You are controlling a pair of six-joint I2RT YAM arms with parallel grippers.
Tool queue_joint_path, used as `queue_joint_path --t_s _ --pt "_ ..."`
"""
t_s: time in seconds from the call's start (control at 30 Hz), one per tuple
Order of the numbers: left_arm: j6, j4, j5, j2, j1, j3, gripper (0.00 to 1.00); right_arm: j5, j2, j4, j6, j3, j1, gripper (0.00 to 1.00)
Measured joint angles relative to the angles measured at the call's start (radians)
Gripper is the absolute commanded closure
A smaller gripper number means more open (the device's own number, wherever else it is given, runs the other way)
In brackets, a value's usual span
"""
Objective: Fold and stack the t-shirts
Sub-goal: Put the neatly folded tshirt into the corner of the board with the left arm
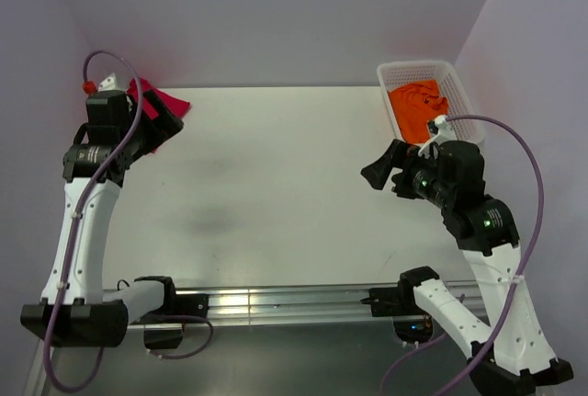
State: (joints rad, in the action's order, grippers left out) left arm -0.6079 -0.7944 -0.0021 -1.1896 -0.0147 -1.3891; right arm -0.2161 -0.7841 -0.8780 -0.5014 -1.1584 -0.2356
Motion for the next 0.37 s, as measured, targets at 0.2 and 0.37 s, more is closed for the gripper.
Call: queue_joint_path --t_s 0.2,0.37 --pt "-0.029 -0.035 -0.026 0.132 -0.029 0.027 0.01 -0.003 0.074 -0.006 0.003 0.002 -0.013 0.00" --pt "-0.032 -0.055 -0.027 0.197 -0.037 0.027 0.01 -0.004 0.123 -0.016 0.003 0.006 -0.016 0.00"
